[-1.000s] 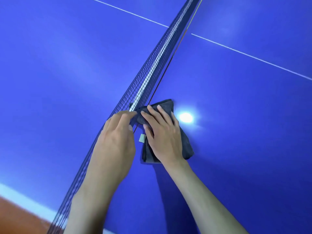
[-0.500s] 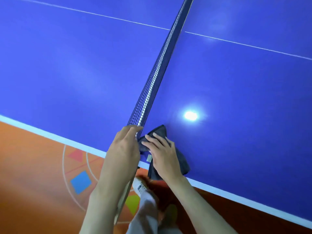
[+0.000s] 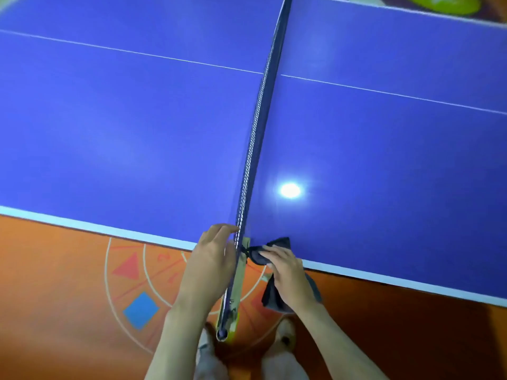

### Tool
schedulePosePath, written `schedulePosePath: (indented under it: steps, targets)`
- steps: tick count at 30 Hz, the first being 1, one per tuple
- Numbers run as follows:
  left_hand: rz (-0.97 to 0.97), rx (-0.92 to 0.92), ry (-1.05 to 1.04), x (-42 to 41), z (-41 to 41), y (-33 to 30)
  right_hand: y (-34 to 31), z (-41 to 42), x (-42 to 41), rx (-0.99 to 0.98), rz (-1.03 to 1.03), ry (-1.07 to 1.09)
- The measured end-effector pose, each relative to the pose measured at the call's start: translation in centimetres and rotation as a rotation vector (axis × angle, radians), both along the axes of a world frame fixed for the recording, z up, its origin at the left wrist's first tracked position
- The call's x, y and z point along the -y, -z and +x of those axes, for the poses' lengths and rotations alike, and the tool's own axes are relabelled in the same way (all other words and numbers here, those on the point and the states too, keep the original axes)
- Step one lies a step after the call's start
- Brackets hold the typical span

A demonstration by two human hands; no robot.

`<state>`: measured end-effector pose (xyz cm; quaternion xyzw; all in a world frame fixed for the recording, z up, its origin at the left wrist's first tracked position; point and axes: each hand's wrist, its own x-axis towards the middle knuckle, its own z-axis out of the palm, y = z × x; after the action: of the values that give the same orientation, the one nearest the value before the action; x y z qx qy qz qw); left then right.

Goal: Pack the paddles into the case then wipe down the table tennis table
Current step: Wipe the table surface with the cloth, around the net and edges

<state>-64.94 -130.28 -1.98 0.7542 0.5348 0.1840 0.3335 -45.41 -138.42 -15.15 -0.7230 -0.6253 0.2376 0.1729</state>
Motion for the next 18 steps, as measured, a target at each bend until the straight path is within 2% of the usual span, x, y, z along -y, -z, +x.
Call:
schedulePosePath:
  steps: [3, 9, 18]
  targets:
    - [-0.008, 0.005, 0.034, -0.3, -2.9, -0.6, -1.7, -0.5, 0.8, -0.107, 0.04, 0.122]
    - [-0.017, 0.056, 0.058, -1.1, -7.7, -2.1, -7.9, -3.5, 1.0, -0.188, 0.126, 0.343]
    - [-0.05, 0.01, 0.074, -4.4, -11.5, -5.8, -15.0, -8.0, -1.7, -0.202, 0.257, 0.393]
